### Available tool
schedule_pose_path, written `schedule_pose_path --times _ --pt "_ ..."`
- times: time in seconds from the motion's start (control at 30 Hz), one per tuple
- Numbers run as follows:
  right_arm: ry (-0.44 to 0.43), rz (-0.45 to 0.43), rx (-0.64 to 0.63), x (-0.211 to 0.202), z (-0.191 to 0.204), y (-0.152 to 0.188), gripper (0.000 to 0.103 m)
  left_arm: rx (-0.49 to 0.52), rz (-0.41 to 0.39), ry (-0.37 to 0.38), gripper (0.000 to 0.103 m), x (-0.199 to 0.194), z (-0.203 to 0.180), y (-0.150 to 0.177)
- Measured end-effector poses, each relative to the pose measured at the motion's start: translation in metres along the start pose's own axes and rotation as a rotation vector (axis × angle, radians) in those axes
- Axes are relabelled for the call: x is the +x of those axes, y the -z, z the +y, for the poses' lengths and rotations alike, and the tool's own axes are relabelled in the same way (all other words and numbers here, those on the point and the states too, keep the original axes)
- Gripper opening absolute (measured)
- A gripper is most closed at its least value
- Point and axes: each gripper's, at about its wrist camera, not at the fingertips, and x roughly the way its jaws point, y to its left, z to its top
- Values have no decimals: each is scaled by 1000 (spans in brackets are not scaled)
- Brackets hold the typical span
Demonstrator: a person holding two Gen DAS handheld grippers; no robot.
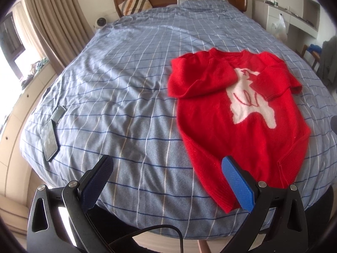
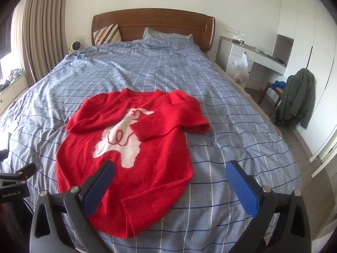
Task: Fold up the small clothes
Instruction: 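Move both tools over the red rabbit sweater toward its tucked sleeve, then grasp the tucked sleeve cuff with the right tool and pull it outward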
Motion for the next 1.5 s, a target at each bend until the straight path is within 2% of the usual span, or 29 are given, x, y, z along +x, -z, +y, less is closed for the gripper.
schedule_pose_path --times 0.07,0.1,0.3,0.43,0.53,0.67,0.77,0.93,1.0,1.03,1.1,1.2,1.27,1.33,1.4,1.43,1.47,1.5 --pt "-68 34 32 10 -6 5 103 2 -5 3 103 2 0 2" --pt "-75 53 32 16 -6 9 103 -2 -4 8 103 4 1 4" --pt "-65 182 -45 45 -2 48 103 -32 85 87 103 39 5 25" --pt "-61 218 -22 56 -3 66 103 -54 93 109 103 53 -4 33" --pt "-89 239 -48 68 12 72 103 -37 79 107 103 63 -22 31" --pt "-87 245 -94 90 35 76 103 37 66 -12 103 87 -42 30" --pt "-14 321 -148 107 37 88 103 89 84 -85 103 94 -35 40" --pt "100 424 -69 88 -36 123 103 69 88 -293 103 78 40 68" --pt "173 425 -57 73 -62 128 103 24 104 -314 103 73 71 75" --pt "186 407 -69 66 -70 124 103 -4 107 -304 103 69 82 75" --pt "157 327 -95 52 -73 101 103 -63 86 -242 103 57 97 67" --pt "44 133 -155 37 -56 39 103 -151 20 -115 103 35 102 46" --pt "-65 61 -211 50 -35 -1 103 -191 -23 -48 103 27 96 32" --pt "-163 82 -292 84 -4 -28 103 -205 -45 -10 103 22 89 20" --pt "-254 118 -371 119 30 -40 101 -211 -47 18 103 18 83 15" --pt "-286 151 -412 137 47 -41 94 -217 -44 34 103 17 81 14" --pt "-308 187 -451 154 62 -39 79 -222 -40 49 103 15 80 13" --pt "-301 220 -480 174 72 -35 70 -227 -35 62 103 15 81 14"
